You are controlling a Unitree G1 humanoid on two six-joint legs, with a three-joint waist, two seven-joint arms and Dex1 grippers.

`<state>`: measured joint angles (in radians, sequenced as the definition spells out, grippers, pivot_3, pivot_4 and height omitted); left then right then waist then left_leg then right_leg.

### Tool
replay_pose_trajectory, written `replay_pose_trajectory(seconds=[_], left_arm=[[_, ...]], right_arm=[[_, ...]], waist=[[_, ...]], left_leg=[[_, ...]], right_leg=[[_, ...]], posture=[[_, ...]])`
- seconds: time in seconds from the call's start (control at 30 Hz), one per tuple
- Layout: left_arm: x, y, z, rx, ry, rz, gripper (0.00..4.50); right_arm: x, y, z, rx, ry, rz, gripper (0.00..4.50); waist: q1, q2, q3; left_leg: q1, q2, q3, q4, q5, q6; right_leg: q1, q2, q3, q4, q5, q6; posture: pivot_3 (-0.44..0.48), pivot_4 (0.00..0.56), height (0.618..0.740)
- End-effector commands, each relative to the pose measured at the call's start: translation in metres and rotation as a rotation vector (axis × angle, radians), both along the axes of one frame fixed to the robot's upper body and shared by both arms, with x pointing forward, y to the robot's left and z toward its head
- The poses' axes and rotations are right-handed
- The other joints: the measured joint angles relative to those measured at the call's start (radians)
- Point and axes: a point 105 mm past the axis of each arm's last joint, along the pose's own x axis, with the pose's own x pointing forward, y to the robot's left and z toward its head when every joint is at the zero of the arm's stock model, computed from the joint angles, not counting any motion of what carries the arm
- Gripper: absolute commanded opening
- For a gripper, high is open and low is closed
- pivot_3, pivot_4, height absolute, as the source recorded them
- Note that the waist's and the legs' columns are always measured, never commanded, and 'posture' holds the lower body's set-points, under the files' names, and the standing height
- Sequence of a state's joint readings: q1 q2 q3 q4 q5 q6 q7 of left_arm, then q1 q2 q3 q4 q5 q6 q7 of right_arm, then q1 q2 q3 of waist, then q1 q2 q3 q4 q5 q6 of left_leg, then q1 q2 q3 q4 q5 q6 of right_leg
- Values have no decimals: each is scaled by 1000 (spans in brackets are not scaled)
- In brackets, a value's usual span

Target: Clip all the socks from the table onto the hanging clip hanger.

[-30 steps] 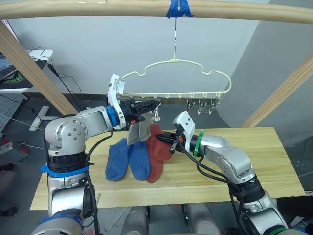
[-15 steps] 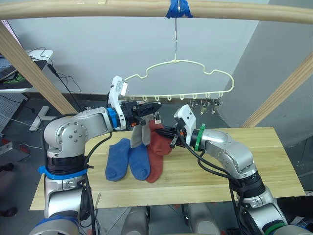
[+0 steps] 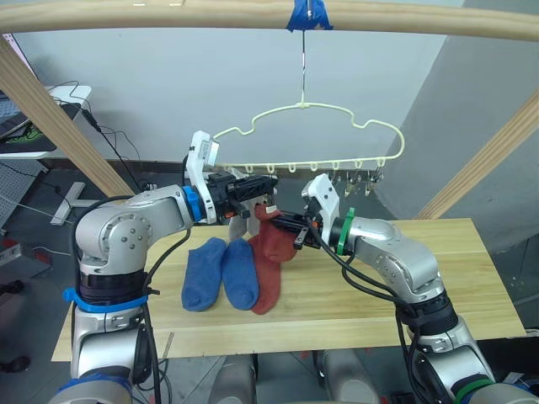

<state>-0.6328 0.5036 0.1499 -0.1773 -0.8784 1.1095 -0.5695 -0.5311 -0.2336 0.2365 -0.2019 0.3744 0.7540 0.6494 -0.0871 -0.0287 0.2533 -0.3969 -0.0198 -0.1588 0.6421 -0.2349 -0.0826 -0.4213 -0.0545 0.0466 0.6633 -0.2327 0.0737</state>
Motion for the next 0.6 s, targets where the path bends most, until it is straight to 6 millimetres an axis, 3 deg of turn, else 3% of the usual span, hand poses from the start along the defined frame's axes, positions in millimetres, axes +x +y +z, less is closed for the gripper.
replay_pose_trajectory(seconds=[0.03,0.37,0.47,0.6], left_arm=[[-7,-1,-2,-3,14,-25,1516],[-41,23,10,8,-21,-5,4323],[-54,35,8,28,-30,4,4500],[-65,41,-3,45,-31,29,4500]], right_arm=[[6,-1,11,7,-69,-21,0],[13,-1,7,5,-74,-43,0],[15,-3,4,12,-58,-45,684],[17,-10,-5,-17,-51,-46,1995]], waist=[[0,0,0],[4,0,0],[5,0,0],[19,0,0]], left_leg=[[0,0,0,0,0,0],[-1,0,-1,0,0,0],[0,0,0,0,0,0],[-1,0,-1,0,0,0]], right_leg=[[0,0,0,0,0,0],[-1,0,0,0,0,0],[0,0,0,0,0,0],[0,0,-1,0,0,0]], posture=[[-56,167,740],[-4,161,740],[20,162,740],[38,167,740]])
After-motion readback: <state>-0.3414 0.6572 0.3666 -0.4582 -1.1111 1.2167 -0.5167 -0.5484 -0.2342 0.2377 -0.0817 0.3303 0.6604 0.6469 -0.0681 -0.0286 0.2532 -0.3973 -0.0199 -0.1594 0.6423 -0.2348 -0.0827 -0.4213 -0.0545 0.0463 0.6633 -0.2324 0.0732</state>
